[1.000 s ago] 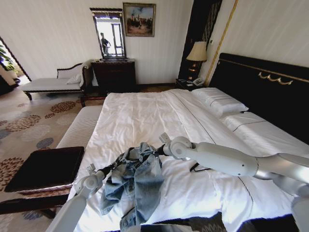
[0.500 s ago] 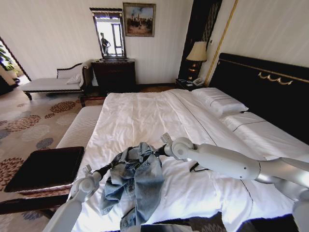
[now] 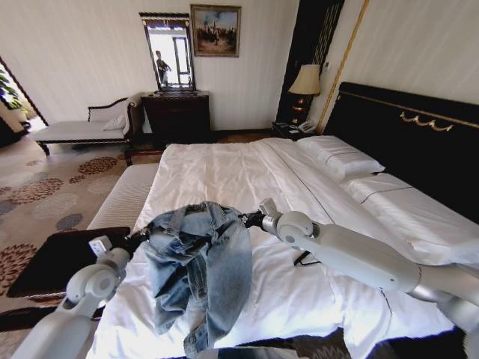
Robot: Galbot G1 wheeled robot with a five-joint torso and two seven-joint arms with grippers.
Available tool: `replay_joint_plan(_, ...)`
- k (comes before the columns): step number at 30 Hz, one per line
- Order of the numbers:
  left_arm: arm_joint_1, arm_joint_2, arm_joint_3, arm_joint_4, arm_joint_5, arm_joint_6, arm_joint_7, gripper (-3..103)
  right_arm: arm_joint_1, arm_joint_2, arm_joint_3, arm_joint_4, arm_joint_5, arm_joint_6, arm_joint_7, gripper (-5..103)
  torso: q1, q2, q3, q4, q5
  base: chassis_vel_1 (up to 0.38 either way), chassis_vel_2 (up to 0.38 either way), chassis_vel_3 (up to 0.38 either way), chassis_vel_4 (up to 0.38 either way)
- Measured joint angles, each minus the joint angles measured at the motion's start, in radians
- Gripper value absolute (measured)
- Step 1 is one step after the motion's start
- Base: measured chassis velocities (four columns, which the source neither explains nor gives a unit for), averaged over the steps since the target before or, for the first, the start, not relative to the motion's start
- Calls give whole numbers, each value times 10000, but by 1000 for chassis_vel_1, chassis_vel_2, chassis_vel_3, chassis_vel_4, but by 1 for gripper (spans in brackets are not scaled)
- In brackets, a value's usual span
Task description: Pick up the clothes from the bed and hang them on the clothes hanger.
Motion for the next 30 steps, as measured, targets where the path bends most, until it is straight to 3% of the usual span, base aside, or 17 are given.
replay_joint_plan(2,110,533,-386,-456,61,-45,-154,1,-783,-113,841,190,-653,297,-130,2,0,1,0,-2,-2,0,0,0,0)
replay_joint_plan(10,172,1884,-1172,-1608,-353,-72,-474,1,-880,-450,1443,615,-1329,857,-260,2,-1,1,0,-4,1,0,0,0,0)
replay_joint_plan(22,-1145,3829,-1565,-1459,-2114,-71,-760,1,1824,-380,755,-11,-654,994,18,2,0,0,1,-1,-1,0,0,0,0)
replay_joint_plan(30,-2452,5659,-1693,-950,-3479,-65,-740,1,2935,-65,677,-725,-78,1022,141,2,1,0,1,-3,1,0,0,0,0)
